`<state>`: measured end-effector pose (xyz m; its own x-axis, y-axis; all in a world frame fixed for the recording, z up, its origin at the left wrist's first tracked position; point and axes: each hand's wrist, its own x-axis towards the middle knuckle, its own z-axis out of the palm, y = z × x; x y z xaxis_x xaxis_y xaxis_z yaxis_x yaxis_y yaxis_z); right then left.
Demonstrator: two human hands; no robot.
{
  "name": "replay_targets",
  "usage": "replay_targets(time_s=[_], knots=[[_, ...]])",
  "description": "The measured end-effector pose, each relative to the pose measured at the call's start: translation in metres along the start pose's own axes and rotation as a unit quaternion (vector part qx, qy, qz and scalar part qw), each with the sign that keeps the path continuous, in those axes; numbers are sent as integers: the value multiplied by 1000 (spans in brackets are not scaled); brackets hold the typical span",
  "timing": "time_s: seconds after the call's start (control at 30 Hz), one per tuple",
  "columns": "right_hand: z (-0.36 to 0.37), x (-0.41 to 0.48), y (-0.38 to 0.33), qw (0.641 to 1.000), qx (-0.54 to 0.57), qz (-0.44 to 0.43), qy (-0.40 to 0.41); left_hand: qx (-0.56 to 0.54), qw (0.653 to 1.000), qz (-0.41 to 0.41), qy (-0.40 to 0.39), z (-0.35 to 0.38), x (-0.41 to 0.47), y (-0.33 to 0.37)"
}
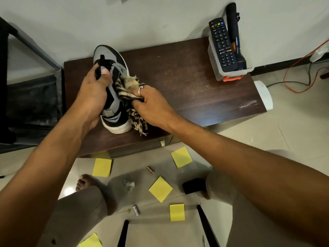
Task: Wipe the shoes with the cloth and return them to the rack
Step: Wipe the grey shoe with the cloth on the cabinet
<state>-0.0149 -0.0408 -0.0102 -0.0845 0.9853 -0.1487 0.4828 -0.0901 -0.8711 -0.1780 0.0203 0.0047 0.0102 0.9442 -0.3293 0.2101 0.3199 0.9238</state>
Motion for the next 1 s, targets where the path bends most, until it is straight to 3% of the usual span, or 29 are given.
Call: replay_targets(time_s=[0.17, 0.33, 0.5, 0.73, 0.83, 0.93, 1.0], knots=[[-19, 1, 1, 996, -50, 56, -43, -10, 1000, -5, 5, 1, 2, -2], [-12, 2, -5, 999, -12, 2, 46, -42, 999, -10, 24, 3, 2, -3], [-5, 2, -7, 1000, 6, -2, -10, -34, 999, -10, 36, 4, 0, -1], [-17, -12, -1, 993, -21, 57, -104, -13, 999, -11, 43, 8, 3, 0], [-19, -10, -2, 997, -50, 34, -53, -4, 999, -3, 42, 6, 3, -1], [-19, 2, -6, 998, -7, 26, 61, -1, 999, -1, 36, 5, 3, -1], [-14, 12, -9, 996, 16, 8, 83, -5, 1000, 3, 31, 5, 2, -1]])
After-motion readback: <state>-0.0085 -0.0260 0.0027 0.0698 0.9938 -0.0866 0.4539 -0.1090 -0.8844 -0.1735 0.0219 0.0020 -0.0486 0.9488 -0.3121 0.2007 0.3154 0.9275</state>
